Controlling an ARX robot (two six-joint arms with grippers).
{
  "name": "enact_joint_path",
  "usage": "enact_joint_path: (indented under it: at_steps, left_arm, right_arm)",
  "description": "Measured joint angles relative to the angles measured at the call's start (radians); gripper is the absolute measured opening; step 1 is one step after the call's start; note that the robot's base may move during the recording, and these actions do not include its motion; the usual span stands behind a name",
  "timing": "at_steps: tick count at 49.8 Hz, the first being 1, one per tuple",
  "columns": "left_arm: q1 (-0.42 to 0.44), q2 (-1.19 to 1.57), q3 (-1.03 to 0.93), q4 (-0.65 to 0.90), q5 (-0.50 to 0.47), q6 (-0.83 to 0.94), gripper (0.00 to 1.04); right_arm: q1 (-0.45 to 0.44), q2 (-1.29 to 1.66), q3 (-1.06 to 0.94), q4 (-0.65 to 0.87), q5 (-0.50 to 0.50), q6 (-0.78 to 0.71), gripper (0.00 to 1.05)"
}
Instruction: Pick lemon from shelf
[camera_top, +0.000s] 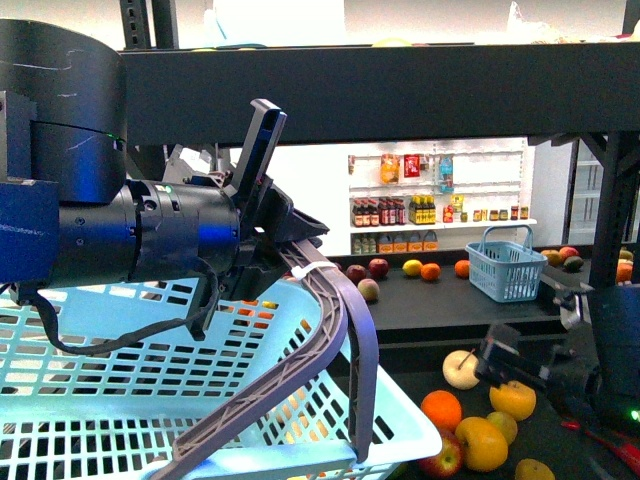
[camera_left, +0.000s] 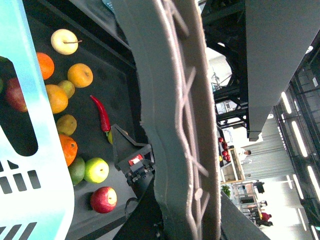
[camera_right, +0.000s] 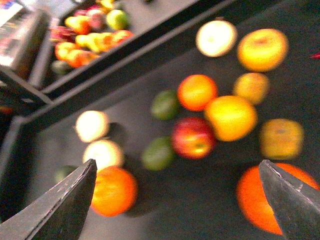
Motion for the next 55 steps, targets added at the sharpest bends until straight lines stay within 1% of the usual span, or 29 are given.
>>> enact_joint_path:
  at_steps: [1, 4, 5, 6, 10, 12, 16, 22, 28, 39, 55]
  left_arm:
    - [0.000, 0.000, 0.000, 0.000, 0.000, -0.001, 0.09]
    - [0.000, 0.000, 0.000, 0.000, 0.000, 0.000, 0.09]
    - [-0.002, 0.000, 0.000, 0.000, 0.000, 0.000, 0.09]
    - [-0.002, 0.000, 0.000, 0.000, 0.001, 0.000, 0.09]
    - [-0.002, 0.000, 0.000, 0.000, 0.005, -0.003, 0.09]
    - [-0.002, 0.000, 0.000, 0.000, 0.004, -0.004, 0.09]
    - [-0.001, 0.000, 0.000, 0.000, 0.000, -0.002, 0.09]
    - [-0.001, 0.000, 0.000, 0.000, 0.001, -0.003, 0.09]
    - [-0.001, 0.000, 0.000, 0.000, 0.000, -0.003, 0.09]
    - [-0.001, 0.000, 0.000, 0.000, 0.003, -0.003, 0.09]
    - [-0.001, 0.000, 0.000, 0.000, 0.000, -0.003, 0.09]
  right_arm:
    - [-0.004, 0.010, 0.005, -0.007, 0.014, -0.008, 0.97]
    - [-0.011, 0.094, 0.046, -0.090, 0.076, -0.143, 0.97]
    - [-0.011, 0.121, 0.056, -0.113, 0.081, -0.171, 0.97]
    - [-0.008, 0.163, 0.065, -0.128, 0.095, -0.229, 0.97]
    - [0.010, 0.276, 0.080, -0.159, 0.085, -0.373, 0.97]
    - [0.022, 0.310, 0.080, -0.164, 0.075, -0.402, 0.97]
    - [0.048, 0.345, 0.085, -0.161, 0.026, -0.431, 0.97]
    - [0.104, 0.363, 0.127, -0.118, -0.046, -0.468, 0.97]
    - [0.151, 0.393, 0.164, -0.110, -0.089, -0.487, 0.97]
    - [0.210, 0.458, 0.225, -0.131, -0.132, -0.512, 0.97]
    - [0.252, 0.558, 0.356, -0.142, -0.153, -0.539, 0.97]
